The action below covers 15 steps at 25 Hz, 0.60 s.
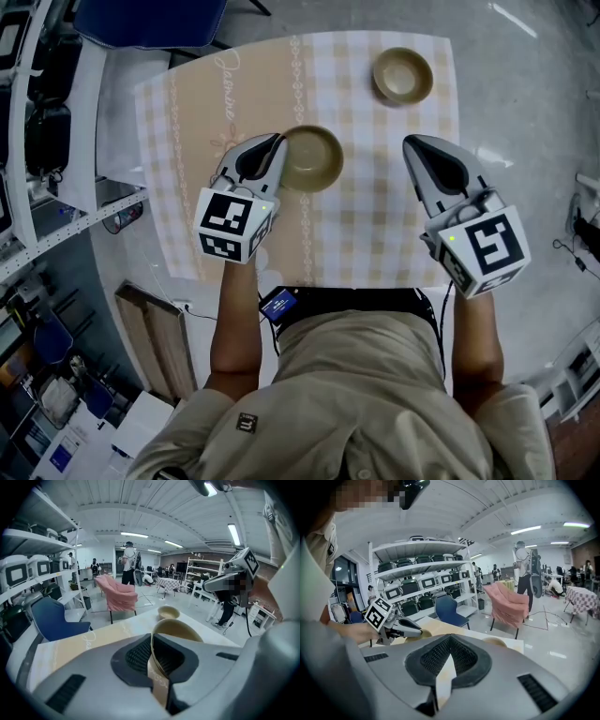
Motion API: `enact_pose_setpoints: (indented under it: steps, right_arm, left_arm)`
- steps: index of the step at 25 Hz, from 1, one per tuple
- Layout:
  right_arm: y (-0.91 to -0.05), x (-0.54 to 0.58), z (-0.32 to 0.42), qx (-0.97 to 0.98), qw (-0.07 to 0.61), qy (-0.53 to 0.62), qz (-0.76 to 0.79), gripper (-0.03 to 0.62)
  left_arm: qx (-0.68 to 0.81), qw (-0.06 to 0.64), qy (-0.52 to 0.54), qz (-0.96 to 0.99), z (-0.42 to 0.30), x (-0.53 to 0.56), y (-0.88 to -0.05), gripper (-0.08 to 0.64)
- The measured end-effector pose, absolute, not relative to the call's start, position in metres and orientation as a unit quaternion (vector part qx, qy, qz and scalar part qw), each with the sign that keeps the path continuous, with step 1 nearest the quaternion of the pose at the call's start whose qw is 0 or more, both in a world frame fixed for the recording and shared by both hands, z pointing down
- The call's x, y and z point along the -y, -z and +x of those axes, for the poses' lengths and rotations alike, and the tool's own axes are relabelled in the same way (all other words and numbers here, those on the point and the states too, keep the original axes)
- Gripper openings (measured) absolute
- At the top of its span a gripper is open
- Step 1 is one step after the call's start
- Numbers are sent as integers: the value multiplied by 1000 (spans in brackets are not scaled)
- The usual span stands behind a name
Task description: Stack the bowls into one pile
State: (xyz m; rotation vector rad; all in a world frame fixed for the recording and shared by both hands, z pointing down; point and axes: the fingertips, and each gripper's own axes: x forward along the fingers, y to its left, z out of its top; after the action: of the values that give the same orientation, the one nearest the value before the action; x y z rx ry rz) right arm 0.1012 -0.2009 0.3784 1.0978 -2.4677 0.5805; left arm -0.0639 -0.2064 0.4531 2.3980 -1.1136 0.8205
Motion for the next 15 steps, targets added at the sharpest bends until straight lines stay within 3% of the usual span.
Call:
enact_pose_setpoints:
  steps: [15]
  right_arm:
    - [-359,227,151,863,169,-210,428,3]
  left_arm:
    - [390,150,-235,878,-6,263,-393,21]
